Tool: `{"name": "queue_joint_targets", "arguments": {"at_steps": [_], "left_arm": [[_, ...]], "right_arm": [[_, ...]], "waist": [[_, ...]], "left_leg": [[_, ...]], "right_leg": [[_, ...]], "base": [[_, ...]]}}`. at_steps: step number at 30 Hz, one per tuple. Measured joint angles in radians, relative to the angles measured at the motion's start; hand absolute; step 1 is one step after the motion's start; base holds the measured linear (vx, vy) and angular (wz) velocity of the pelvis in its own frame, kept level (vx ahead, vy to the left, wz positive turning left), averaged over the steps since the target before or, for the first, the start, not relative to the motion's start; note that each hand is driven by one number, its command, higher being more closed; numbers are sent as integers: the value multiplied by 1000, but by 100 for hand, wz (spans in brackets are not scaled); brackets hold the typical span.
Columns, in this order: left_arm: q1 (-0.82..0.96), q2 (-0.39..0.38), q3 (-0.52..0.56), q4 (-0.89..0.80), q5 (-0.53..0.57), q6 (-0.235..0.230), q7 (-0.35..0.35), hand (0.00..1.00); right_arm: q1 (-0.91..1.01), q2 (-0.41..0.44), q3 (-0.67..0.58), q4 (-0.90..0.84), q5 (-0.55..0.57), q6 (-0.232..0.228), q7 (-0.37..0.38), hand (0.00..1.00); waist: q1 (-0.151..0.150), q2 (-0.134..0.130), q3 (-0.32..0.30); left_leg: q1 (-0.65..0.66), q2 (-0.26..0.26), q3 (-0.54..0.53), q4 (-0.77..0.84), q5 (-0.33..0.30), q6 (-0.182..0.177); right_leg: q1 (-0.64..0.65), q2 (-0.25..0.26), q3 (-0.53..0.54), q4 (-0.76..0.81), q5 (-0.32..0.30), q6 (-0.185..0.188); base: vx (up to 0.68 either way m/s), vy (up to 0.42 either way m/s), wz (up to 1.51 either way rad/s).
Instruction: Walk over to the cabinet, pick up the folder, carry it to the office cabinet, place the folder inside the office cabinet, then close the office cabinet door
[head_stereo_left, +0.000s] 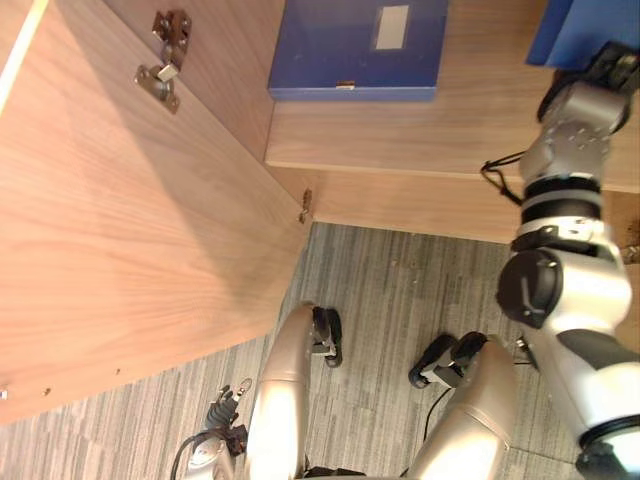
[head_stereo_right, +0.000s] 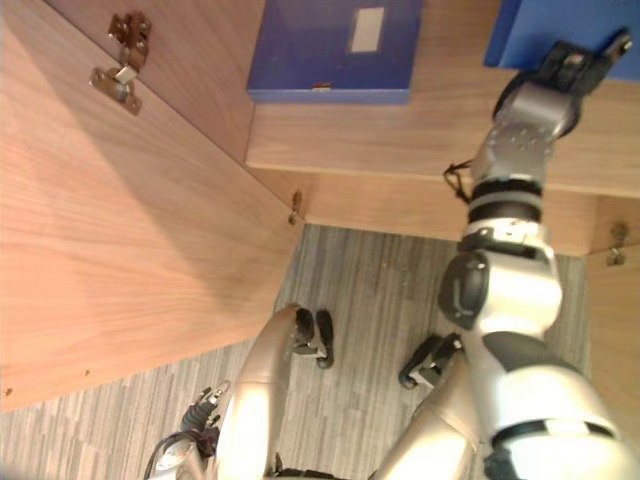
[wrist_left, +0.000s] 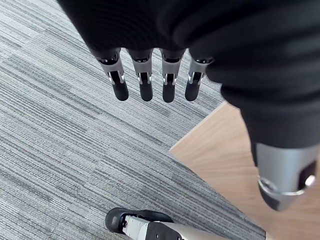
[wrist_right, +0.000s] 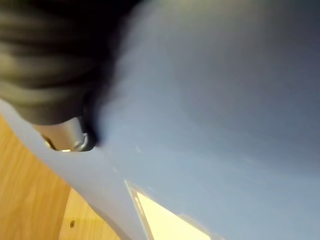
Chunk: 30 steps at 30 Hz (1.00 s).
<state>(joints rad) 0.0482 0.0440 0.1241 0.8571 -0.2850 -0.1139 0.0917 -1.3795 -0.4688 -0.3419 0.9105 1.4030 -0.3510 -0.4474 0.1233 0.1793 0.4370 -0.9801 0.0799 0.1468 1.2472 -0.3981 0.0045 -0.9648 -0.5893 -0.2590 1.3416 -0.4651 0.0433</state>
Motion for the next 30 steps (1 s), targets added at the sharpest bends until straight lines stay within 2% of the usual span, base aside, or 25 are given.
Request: {"name": "queue_joint_targets", "arguments": {"at_steps": [4, 6, 8, 10, 15, 22, 23, 28, 30], "left_arm": [[0, -4, -2, -5, 0, -2, 2, 0], [1, -14, -2, -5, -1, -4, 2, 0], [6, -19, -2, -6, -5, -10, 1, 0], [7, -23, -2, -6, -19, -10, 1, 0], [9, -23, 4, -5, -25, -11, 1, 0], [11, -26, 18, -4, -31, -12, 1, 0], [11, -29, 23, -3, -33, -12, 1, 0], [12, -51, 65, -3, -41, -11, 1, 0], [12, -61, 85, -3, -43, -12, 1, 0]], "right_arm": [[-9, -72, 63, 71, 30, 15, -29, 100], [-9, -136, 68, 123, 30, 26, -48, 100], [-9, -172, 109, 153, 20, 29, -56, 100], [-10, -224, 155, 175, 3, 61, -63, 100], [-28, -290, 269, 201, -14, 112, -71, 100], [-50, -313, 367, 203, -10, 116, -46, 100], [-51, -313, 367, 203, -10, 116, -44, 0], [-60, -313, 357, 190, -8, 111, -36, 0], [-60, -313, 307, 172, -10, 110, -24, 0]], "waist": [[-1, 16, 1], [-5, 38, 3], [-4, 46, 1], [-7, 58, 5], [-32, 63, 5], [-52, 65, 5], [-52, 66, 6], [-56, 73, 10], [-56, 74, 13]], "left_leg": [[-26, -17, -4, -2, 7, -2], [-42, -40, -7, -2, 14, -1], [-53, -42, -2, -3, 16, -2], [-55, -47, 0, 0, 16, -2], [-81, -55, 8, 18, 16, -3], [-103, -52, 21, 29, 19, -8], [-102, -52, 22, 30, 20, -9], [-102, -52, 22, 32, 21, -9], [-102, -52, 21, 32, 21, -10]], "right_leg": [[-26, -19, 1, 18, -14, -1], [-43, -46, 4, 39, -26, -2], [-62, -51, 12, 47, -29, -5], [-69, -61, 18, 61, -39, -4], [-113, -72, 46, 95, -54, -5], [-163, -71, 79, 122, -64, 4], [-163, -71, 81, 124, -64, 5], [-163, -71, 82, 126, -63, 3], [-163, -70, 82, 126, -62, 1]], "base": [[28, -67, 18], [38, -84, 31], [35, -69, 9], [47, -93, 9], [26, -70, 6], [21, -70, -1], [29, -61, -1], [33, -54, 0], [39, -52, 0]]}}
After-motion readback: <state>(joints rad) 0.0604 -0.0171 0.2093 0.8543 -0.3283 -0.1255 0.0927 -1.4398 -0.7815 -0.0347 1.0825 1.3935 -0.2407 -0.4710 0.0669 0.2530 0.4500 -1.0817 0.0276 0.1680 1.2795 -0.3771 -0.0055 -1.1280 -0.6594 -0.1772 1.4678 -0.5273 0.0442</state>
